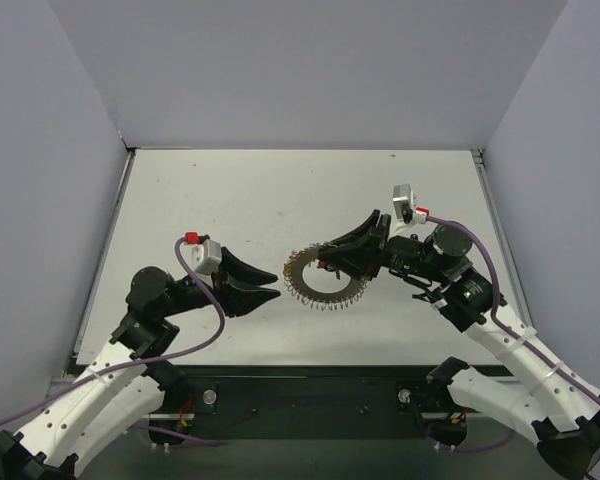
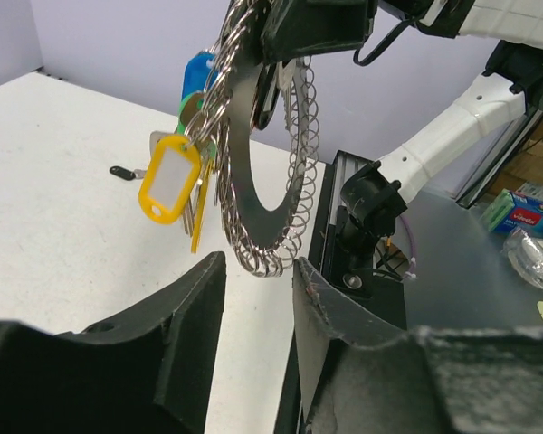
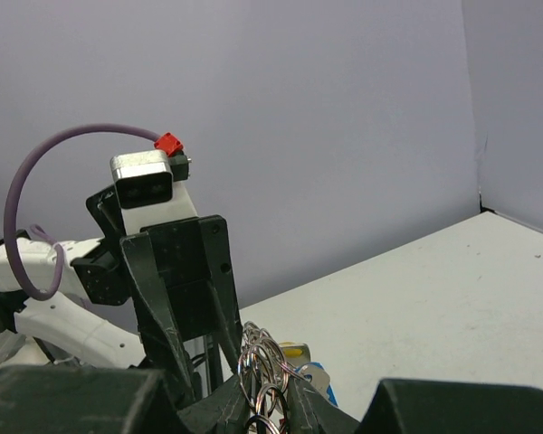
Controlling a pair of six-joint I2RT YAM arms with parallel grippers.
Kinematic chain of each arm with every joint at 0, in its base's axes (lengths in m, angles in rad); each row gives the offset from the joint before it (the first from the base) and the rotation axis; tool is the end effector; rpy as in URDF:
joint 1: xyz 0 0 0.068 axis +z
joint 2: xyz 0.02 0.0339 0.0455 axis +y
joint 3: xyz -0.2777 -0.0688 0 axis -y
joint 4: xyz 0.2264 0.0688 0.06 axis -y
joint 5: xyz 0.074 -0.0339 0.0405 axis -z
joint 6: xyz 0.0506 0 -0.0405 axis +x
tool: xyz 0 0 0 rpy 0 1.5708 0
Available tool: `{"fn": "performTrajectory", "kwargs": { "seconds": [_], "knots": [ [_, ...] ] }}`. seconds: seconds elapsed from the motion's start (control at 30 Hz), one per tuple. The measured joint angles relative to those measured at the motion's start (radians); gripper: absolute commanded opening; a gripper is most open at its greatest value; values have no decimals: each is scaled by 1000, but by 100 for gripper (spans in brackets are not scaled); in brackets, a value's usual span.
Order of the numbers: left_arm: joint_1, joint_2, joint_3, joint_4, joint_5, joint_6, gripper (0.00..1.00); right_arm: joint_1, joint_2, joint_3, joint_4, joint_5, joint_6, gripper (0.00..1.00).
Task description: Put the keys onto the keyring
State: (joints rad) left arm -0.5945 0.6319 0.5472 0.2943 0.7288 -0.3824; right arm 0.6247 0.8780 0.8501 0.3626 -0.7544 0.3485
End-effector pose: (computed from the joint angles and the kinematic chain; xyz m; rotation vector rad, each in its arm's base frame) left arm 0.0937 -0.1040 0.3414 0.8040 1.3223 -1.2829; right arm 0.1220 0.1307 0.4173 -0.8720 1.1555 1.2745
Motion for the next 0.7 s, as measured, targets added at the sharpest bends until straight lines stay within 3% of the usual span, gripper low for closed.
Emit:
{"fn": "performTrajectory", "kwargs": {
  "seconds": [0.7],
  "knots": [
    [0, 93, -65, 156, -8, -49, 45, -5, -7, 0, 9, -1, 3, 0]
  ]
}}
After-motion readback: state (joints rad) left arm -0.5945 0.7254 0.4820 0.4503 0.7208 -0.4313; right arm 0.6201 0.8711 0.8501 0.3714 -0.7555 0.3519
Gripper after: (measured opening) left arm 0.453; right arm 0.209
